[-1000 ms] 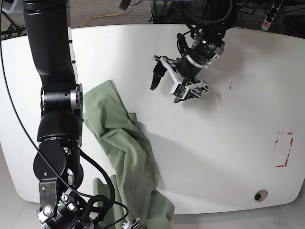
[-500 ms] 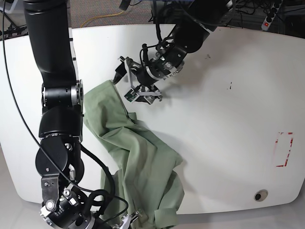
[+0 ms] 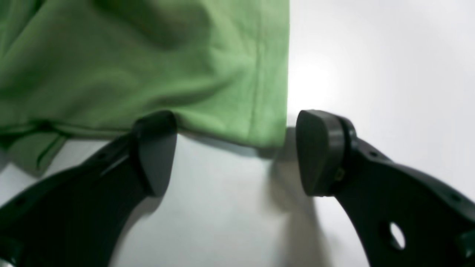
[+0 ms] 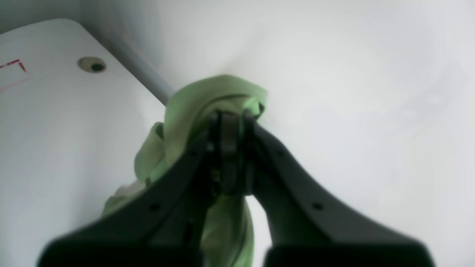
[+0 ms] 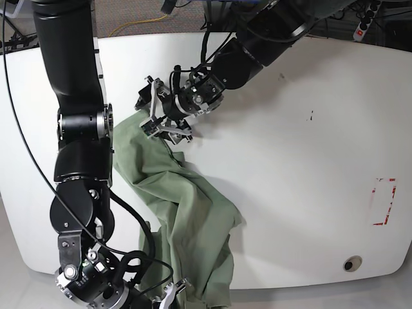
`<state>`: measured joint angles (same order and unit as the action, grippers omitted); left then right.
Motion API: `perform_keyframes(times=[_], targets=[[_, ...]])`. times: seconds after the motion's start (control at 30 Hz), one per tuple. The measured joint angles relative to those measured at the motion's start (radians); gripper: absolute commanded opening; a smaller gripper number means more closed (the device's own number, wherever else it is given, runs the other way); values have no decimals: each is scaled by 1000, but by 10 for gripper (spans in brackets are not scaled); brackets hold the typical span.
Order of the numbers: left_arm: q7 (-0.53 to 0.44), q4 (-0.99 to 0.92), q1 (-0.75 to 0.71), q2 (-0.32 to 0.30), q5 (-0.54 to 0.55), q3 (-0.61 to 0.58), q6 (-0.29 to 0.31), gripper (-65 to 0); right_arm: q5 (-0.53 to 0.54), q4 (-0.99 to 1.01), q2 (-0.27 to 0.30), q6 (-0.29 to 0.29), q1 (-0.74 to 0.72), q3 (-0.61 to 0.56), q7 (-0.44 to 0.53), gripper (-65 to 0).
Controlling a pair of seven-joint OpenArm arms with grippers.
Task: Fold the T-shirt properly
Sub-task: 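Grasp another shirt edge with the left gripper, away from the right gripper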
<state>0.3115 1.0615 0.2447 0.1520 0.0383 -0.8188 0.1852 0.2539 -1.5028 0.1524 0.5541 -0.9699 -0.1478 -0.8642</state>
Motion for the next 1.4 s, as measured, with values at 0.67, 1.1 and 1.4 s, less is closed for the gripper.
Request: perform_keyframes(times=[0.67, 1.1, 1.4], targets=[[6, 94, -88, -66, 7, 175, -3, -649, -5, 0, 30, -4, 9, 78, -6, -650], [117, 534, -367, -307, 0, 488, 1, -649, -5, -1, 111, -6, 82, 154, -6, -650], [119, 727, -604, -433, 2, 759, 4, -646, -10, -64, 120, -7, 210, 154, -8, -650]])
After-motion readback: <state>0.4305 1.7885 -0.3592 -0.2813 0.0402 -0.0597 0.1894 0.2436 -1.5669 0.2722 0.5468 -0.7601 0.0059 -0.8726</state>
